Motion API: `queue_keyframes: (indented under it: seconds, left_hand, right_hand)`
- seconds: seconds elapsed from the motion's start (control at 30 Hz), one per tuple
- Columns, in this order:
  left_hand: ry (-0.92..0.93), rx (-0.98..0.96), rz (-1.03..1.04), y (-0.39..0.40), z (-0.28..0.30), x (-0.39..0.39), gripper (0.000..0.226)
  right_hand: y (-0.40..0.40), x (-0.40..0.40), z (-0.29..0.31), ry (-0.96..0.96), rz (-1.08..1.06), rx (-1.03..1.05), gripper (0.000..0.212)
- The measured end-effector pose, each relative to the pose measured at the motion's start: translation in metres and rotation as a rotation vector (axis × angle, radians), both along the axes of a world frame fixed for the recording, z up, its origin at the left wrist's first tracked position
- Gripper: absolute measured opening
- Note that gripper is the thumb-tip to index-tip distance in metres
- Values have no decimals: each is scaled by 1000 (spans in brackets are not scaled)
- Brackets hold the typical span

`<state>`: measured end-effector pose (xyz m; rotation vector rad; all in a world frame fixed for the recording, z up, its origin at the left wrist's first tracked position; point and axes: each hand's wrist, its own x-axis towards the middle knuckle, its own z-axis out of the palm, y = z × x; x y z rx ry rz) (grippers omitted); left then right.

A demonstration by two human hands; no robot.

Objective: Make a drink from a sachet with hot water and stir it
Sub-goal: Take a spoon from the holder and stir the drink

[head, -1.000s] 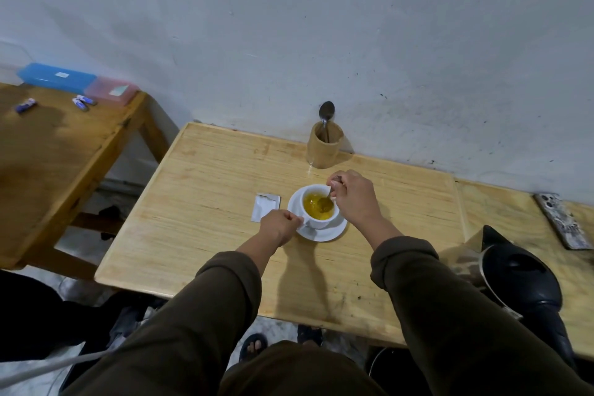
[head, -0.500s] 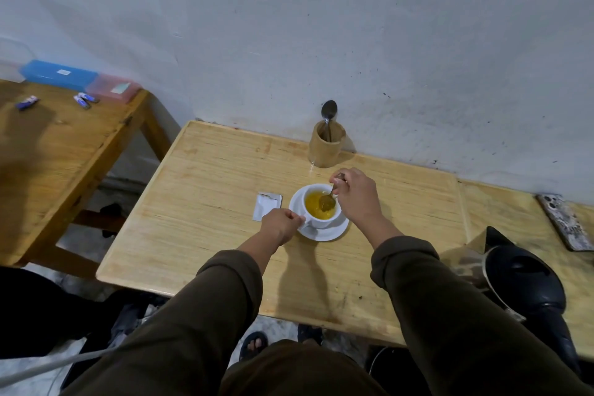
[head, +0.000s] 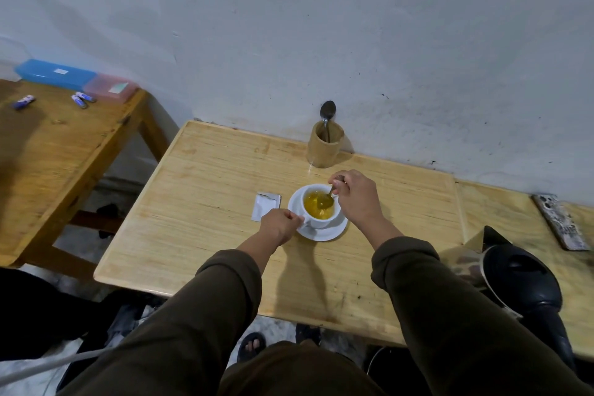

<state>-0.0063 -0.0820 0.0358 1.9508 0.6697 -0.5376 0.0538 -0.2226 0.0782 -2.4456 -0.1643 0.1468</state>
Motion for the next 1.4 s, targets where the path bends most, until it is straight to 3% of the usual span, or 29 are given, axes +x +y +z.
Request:
queue_keyframes:
  seconds: [0.3, 0.53, 0.67, 0.8, 1.1, 1.3, 1.4]
  left_hand:
    - [2, -3, -15, 0, -1, 0, 26]
    - [3, 10, -39, 0, 1, 0, 38]
    - [-2, 9, -35, 0, -1, 1, 21]
    - [-1, -8, -12, 0, -3, 0, 25]
    - [-14, 15, -47, 1, -4, 1, 21]
    - [-36, 18, -66, 2, -10, 1, 24]
    - [-46, 30, -69, 2, -13, 2, 38]
  right_hand:
    - [-2, -6, 1, 100, 8, 144, 14]
    - [-4, -3, -1, -7, -2, -15, 20]
    - [-3, -11, -3, -10, 18, 57, 19]
    - [-3, -9, -2, 84, -12, 153, 15]
    - [-1, -7, -3, -22, -3, 7, 22]
    - [-4, -12, -3, 85, -18, 210, 17]
    - [-6, -15, -1, 149, -28, 293, 11]
